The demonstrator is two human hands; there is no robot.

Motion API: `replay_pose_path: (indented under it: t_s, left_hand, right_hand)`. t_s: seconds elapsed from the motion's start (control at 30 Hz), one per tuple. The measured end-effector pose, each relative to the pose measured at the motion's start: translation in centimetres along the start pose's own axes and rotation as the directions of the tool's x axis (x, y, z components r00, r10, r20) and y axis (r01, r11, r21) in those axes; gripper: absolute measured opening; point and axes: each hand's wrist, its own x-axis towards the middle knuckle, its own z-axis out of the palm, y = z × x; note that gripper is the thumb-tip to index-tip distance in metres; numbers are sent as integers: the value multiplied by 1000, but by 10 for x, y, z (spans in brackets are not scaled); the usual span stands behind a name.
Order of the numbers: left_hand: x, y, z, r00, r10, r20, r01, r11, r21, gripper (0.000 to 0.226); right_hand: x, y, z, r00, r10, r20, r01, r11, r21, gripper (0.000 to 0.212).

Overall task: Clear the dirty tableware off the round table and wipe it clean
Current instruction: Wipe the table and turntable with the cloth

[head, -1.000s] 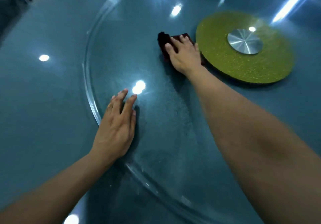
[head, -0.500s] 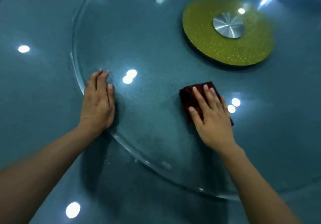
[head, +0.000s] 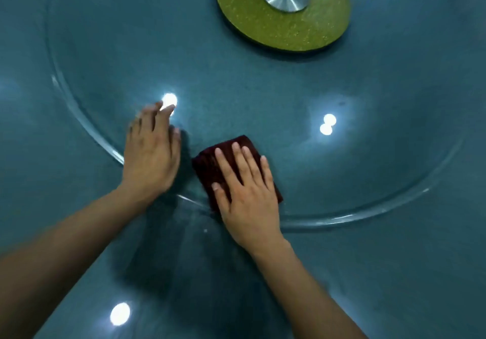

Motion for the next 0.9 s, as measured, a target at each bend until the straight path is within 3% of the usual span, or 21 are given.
replay_pose_path:
  t_s: [0.1,0.23,0.27,0.3,0.37,0.4,0.5,0.53,0.6,0.67,0.73,0.8,0.83,0.9]
  left_hand:
    - [-26,43,23,991,75,111,-79,996,36,55]
    - [-32,54,35,989,63,132,-69,997,46,58]
    - [-33,55,35,991,59,122,-63,998,29,57]
    - [-35,56,35,992,56,115,-58,998,9,56]
    - [-36,54,35,993,62,101,-60,998,-26,55]
    - [-34,50,36,994,63,91,-60,997,-38,55]
    - [-27,34,36,994,66,83,-61,996,-58,57]
    - [-24,27,35,994,77,77,-73,996,-58,57]
    - [-19,14,31,990,108,85,-104,993,-52,57]
    - [-11,3,25,987,132,87,-129,991,-36,57]
    - [-5,-7,22,987,129,100,-130,992,7,58]
    - [2,-14,19,989,119,90,-126,989,78,57]
    - [3,-18,19,992,90,93,-100,990,103,56]
    - [7,-22,14,995,74,66,-83,986,148,55]
  right_hand:
    - [2,89,-24,961,264,-82,-270,959,-80,60]
    - [28,156,-41,744,656,-130,-664,746,-35,62]
    - [35,143,-37,738,656,-157,-669,742,-42,62]
    - [40,121,-30,787,590,-182,-606,794,-44,62]
    - [47,58,-9,952,273,-137,-282,958,-52,62]
    - [48,30,-2,992,99,-76,-103,993,-49,61]
    - [71,31,-3,989,-143,22,143,990,-12,59]
    - [85,57,-9,992,-128,8,128,991,-24,59]
    - [109,132,-25,995,77,-55,-80,996,-41,62]
    - [124,218,-51,930,341,-139,-353,932,-76,67]
    - [124,281,-77,833,539,-123,-549,832,-75,66]
    - [121,292,-82,753,653,-81,-658,753,-38,61]
    - [118,277,-78,750,654,-95,-660,751,-38,61]
    - [103,217,-59,839,520,-161,-533,845,-46,62]
